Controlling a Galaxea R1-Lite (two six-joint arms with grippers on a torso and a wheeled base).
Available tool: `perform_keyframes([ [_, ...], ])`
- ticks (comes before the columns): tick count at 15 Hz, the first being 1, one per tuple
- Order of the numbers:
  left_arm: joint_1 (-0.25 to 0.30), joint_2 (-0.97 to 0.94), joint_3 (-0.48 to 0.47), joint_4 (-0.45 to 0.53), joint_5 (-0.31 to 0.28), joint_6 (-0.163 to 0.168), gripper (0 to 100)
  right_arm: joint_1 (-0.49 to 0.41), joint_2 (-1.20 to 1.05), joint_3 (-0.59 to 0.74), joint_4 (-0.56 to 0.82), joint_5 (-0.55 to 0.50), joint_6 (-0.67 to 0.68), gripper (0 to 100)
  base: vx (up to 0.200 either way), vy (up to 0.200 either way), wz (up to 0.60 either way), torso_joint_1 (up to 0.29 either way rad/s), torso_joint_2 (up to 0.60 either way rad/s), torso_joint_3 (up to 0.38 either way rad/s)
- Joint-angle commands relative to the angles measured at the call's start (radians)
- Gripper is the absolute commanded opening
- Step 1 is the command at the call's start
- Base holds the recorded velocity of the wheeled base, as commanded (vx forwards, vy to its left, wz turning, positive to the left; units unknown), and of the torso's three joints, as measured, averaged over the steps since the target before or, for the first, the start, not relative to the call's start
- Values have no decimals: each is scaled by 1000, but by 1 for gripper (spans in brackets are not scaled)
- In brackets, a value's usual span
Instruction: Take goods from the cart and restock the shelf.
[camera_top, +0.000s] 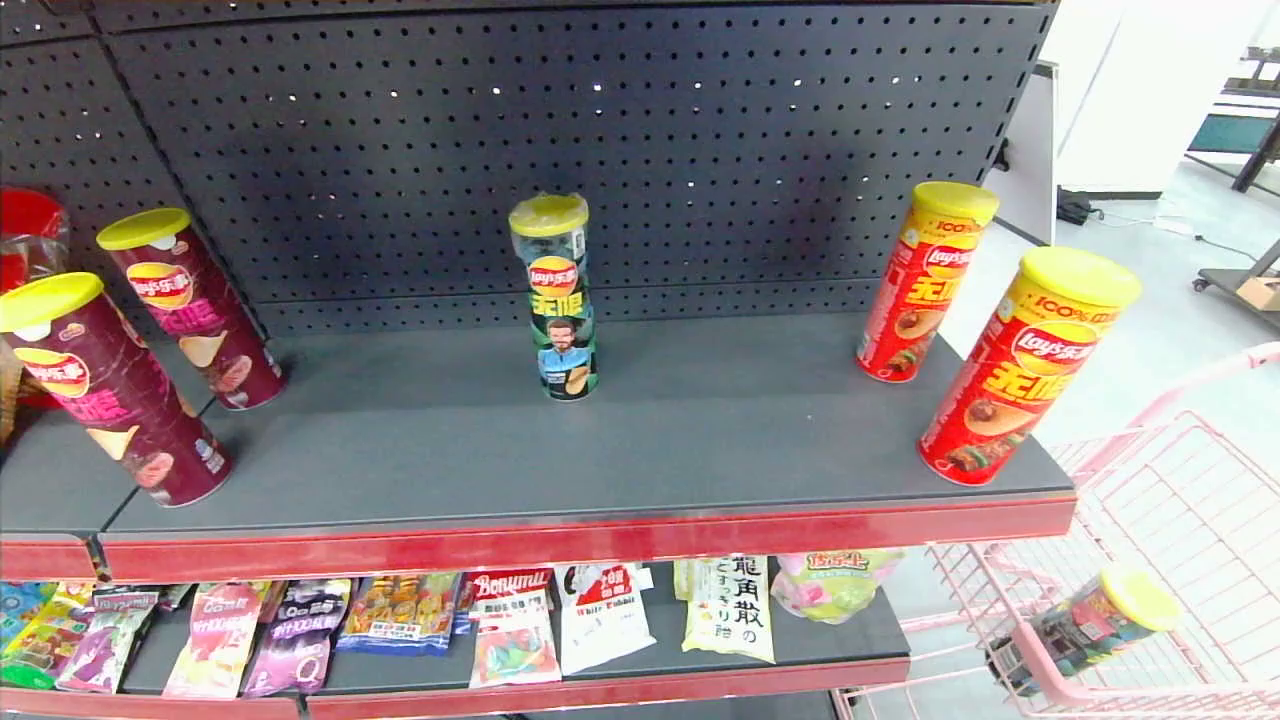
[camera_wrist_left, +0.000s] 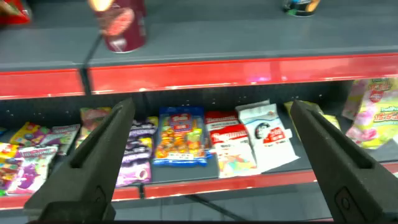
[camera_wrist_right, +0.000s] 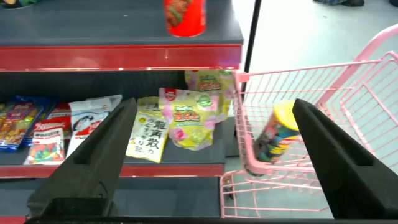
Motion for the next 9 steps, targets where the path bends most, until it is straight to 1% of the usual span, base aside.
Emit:
perform_keyframes([
  [1,1,1,0,0,0,-1,100,0,2,0,1,1,0,100,0,-200,0,7,-2,2],
  [5,-1,1,0,0,-2,1,100,0,2,0,-1,1,0,100,0,-200,0,5,5,0],
  [7,-1,1,0,0,-2,-5,100,0,0,0,-1,1,1,100,0,0,0,0,0,0],
  [9,-1,1,0,0,0,-4,100,0,2,0,-1,1,1,100,0,0,-600,2,0,5],
])
